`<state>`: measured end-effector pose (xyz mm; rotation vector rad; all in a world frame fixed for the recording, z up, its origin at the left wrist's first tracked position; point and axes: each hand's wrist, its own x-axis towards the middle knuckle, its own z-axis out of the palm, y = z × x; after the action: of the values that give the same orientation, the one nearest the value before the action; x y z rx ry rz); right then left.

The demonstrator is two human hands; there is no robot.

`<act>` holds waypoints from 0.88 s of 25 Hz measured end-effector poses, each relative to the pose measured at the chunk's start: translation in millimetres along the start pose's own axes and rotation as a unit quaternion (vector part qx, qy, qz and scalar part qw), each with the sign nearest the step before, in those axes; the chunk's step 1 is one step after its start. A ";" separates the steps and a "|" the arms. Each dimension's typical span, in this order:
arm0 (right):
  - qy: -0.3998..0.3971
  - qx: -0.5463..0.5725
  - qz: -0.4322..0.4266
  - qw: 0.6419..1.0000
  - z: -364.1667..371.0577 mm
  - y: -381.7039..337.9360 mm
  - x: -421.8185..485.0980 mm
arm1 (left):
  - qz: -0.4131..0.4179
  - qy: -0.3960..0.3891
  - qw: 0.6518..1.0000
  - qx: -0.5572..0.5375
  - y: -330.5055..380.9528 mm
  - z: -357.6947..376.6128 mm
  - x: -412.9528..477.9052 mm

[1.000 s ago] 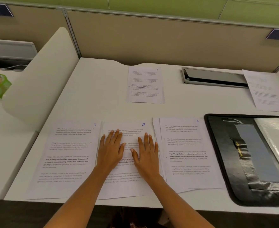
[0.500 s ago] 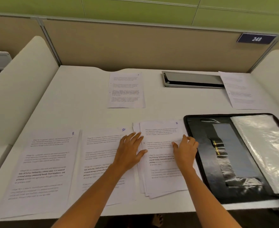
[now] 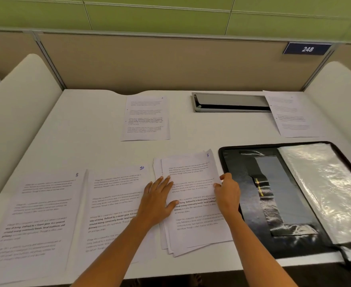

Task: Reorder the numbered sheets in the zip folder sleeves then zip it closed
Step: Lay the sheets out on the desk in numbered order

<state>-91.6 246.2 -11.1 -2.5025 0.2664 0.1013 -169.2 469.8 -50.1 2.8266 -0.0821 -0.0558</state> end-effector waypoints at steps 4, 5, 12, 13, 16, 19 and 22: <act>-0.001 0.004 0.000 1.000 -7.2 2.6 -0.1 | 0.003 0.005 1.000 0.000 -1.2 1.1 1.1; 0.002 0.008 -0.001 1.000 -8.5 3.5 0.0 | 0.002 0.000 1.000 0.002 -1.6 0.7 1.5; 0.032 0.050 -0.023 0.998 -14.9 4.6 1.6 | 0.004 0.018 1.000 -0.013 -1.8 -3.9 4.4; 0.021 0.059 -0.022 0.998 -16.6 5.0 1.5 | 0.007 0.030 0.999 -0.022 -2.2 -3.8 4.9; 0.005 0.075 -0.015 0.997 -20.9 9.9 2.7 | 0.007 0.044 0.998 -0.040 -1.2 -6.3 6.6; -0.008 0.128 0.013 0.992 -25.5 13.6 9.7 | -0.017 0.067 0.995 -0.073 1.6 -13.2 9.4; -0.030 0.200 0.046 0.978 -28.8 15.8 21.6 | -0.087 0.069 0.985 -0.135 9.4 -23.9 15.8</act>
<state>-73.6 213.2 0.3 -2.0852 0.3404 0.1456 -152.8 467.2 -24.9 2.5511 0.1886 0.0836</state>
